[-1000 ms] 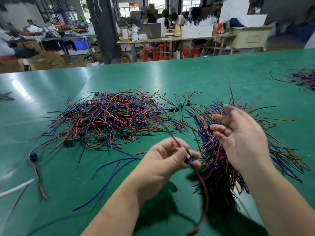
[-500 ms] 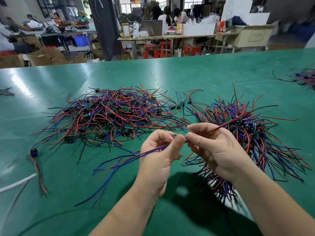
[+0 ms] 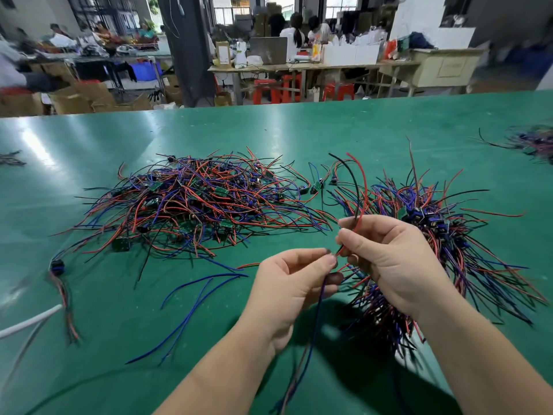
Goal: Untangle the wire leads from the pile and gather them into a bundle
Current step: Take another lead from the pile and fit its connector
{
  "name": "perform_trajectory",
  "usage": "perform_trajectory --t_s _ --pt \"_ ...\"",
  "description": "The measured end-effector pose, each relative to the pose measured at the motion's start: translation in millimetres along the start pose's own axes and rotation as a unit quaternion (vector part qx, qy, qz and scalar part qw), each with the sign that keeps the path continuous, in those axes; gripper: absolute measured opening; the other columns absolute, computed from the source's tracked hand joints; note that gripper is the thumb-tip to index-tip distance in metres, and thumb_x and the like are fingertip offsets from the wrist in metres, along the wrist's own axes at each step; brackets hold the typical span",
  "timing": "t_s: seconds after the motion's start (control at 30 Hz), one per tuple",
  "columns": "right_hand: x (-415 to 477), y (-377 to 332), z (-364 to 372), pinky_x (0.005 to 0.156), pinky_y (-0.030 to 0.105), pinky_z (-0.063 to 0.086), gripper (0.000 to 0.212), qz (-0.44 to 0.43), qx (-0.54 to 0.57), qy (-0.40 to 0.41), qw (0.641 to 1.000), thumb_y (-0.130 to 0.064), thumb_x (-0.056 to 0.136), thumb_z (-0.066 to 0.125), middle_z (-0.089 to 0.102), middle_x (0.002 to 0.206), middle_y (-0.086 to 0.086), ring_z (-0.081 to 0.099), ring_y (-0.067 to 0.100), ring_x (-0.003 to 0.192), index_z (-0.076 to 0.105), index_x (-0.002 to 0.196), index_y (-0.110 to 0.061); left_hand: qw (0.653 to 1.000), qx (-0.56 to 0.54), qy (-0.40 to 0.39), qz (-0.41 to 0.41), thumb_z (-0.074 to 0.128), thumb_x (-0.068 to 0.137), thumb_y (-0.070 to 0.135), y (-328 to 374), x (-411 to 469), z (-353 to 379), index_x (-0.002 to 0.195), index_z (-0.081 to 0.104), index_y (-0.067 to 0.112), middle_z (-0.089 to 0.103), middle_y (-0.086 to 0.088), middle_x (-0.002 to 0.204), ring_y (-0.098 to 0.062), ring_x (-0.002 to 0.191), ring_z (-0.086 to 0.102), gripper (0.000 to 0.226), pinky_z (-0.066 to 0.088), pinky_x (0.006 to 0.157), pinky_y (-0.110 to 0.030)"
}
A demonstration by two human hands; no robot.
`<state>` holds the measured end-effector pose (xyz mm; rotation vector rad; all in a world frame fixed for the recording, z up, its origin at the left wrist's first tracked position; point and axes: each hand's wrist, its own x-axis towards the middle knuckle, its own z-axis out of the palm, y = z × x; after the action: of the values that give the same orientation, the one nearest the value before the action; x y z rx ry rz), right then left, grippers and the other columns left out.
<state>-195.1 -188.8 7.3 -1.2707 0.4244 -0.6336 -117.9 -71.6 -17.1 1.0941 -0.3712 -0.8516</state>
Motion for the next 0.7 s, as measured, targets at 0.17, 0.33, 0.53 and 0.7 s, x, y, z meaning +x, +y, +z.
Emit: perform_trajectory --t_s 0.17,0.33,0.53,0.7 --pt "2 -1 -5 0.048 0.016 0.047 0.011 -0.009 -0.03 -0.012 0.999 -0.015 0.06 0.073 0.068 0.063 0.004 0.06 0.009 0.053 0.076 0.07 -0.014 0.995 -0.075 -0.017 -0.065 0.073 0.062 0.018 6 2 -3 0.073 0.072 0.006 0.06 -0.016 0.069 -0.02 0.063 0.071 0.016 0.055 0.053 -0.022" --pt "3 5 -7 0.048 0.016 0.047 0.018 -0.006 -0.084 -0.031 0.996 -0.015 0.062 0.074 0.066 0.061 0.006 0.056 0.012 0.05 0.072 0.079 -0.009 0.999 -0.049 0.02 -0.012 0.074 0.059 0.008 4 1 -3 0.088 0.068 0.004 0.071 -0.011 0.074 -0.017 0.062 0.07 0.029 0.057 0.056 -0.023" --pt "3 7 -7 0.051 0.017 0.046 0.014 -0.053 -0.151 -0.018 0.987 -0.006 0.078 0.071 0.068 0.062 0.006 0.058 0.01 0.056 0.073 0.066 -0.011 0.998 0.012 0.022 -0.056 0.068 0.078 -0.004 8 0 -5 0.092 0.064 0.002 0.069 -0.009 0.066 -0.014 0.057 0.067 0.016 0.055 0.052 -0.021" --pt "7 -9 -17 0.044 0.017 0.043 0.021 -0.092 -0.087 0.096 0.987 -0.013 0.082 0.069 0.066 0.057 0.005 0.056 0.01 0.046 0.07 0.062 -0.008 0.979 0.199 -0.036 -0.024 0.071 0.079 -0.003 8 -2 -12 0.084 0.069 0.008 0.07 -0.006 0.065 -0.013 0.056 0.064 0.013 0.051 0.054 -0.019"
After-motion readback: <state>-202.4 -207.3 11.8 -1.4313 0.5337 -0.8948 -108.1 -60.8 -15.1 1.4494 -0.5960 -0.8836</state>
